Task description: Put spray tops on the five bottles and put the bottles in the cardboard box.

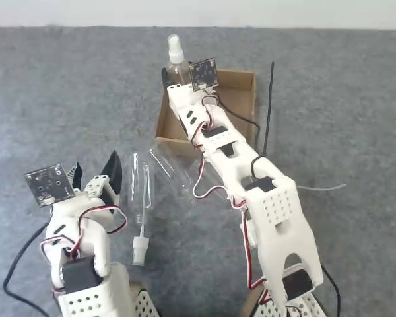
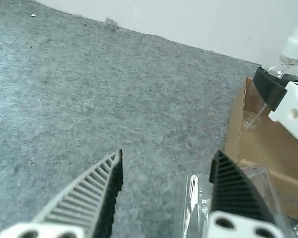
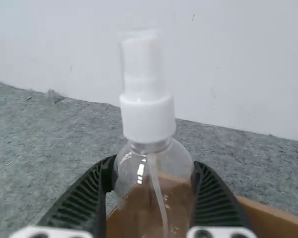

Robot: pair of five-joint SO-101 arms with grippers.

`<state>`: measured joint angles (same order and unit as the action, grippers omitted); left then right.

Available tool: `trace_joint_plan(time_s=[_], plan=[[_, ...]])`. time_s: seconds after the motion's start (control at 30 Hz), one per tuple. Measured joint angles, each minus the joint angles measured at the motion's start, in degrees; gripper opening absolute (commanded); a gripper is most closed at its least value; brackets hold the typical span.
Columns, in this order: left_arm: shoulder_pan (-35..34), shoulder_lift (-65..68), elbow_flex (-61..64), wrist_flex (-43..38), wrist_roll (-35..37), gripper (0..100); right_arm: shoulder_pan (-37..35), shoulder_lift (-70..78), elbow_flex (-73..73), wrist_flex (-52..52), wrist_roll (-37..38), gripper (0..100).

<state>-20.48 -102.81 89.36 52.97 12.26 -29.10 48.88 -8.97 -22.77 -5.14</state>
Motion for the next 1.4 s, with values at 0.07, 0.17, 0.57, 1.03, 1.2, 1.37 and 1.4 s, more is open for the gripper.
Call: trace_joint_plan(time_s=[0.07,0.17,0.57,1.03,1.2,1.37,1.4], plan=[[0.0,0.0,0.0,0.0,0.0,27,0.0,0.0,-0.1,0.0,0.0,15.4],[0.0,0.0,0.0,0.0,0.0,27,-0.1,0.0,-0.1,0.0,1.0,24.3],[0.0,0.0,0.0,0.0,0.0,27,-1.6,0.1,2.1,0.3,6.0,26.1],[0.0,0.0,0.0,0.0,0.0,27,-2.1,-10.8,14.9,2.8,6.3,26.1],[0.0,0.0,0.0,0.0,0.0,27,-2.2,-17.0,19.7,6.9,6.3,26.1],[0.0,0.0,0.0,0.0,0.0,27,-2.1,-25.5,26.3,11.8,6.3,26.0],[0.0,0.0,0.0,0.0,0.0,27,-2.1,-27.4,27.8,12.7,6.3,25.9]])
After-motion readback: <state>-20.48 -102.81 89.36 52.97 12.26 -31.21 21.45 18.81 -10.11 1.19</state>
